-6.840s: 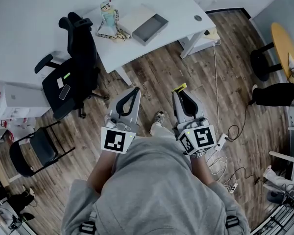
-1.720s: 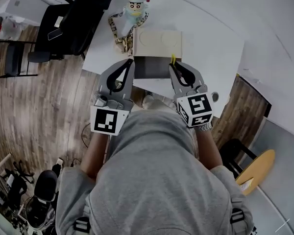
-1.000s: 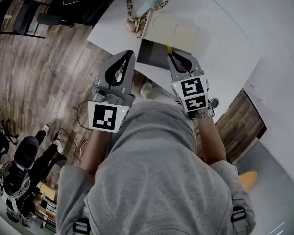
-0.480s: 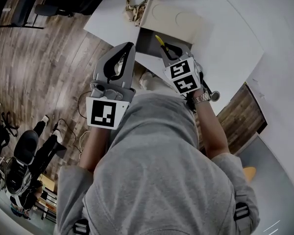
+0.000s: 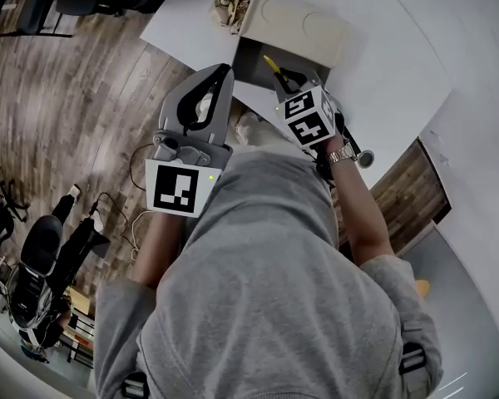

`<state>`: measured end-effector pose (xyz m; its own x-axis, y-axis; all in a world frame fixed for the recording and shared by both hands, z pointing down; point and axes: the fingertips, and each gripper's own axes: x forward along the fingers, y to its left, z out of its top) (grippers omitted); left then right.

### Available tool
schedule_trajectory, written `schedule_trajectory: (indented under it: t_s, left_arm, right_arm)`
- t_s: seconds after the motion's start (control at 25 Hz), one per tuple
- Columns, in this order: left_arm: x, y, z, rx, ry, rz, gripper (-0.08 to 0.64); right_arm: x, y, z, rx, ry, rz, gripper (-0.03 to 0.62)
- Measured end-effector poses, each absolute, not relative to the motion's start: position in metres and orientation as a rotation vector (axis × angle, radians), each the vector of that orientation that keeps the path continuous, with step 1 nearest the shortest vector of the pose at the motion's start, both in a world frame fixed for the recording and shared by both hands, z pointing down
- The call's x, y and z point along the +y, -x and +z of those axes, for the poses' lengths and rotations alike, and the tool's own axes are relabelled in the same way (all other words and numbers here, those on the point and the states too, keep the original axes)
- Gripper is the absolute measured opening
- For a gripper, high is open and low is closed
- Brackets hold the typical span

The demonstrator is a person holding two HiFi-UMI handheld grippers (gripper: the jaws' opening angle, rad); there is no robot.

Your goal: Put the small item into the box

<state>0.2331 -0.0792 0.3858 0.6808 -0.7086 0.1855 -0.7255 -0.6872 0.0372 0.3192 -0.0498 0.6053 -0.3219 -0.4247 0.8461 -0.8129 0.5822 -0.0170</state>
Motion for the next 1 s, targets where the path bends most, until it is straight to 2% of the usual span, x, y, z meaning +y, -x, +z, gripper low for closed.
schedule_trajectory:
  t_s: [1.0]
  left_arm:
    - [-0.078, -0.238, 0.389, -1.172, -2.784, 0.251, 0.003]
  right_arm:
    - [-0.044, -0.341, 0.677, -1.78, -0.946, 0.75, 0.064]
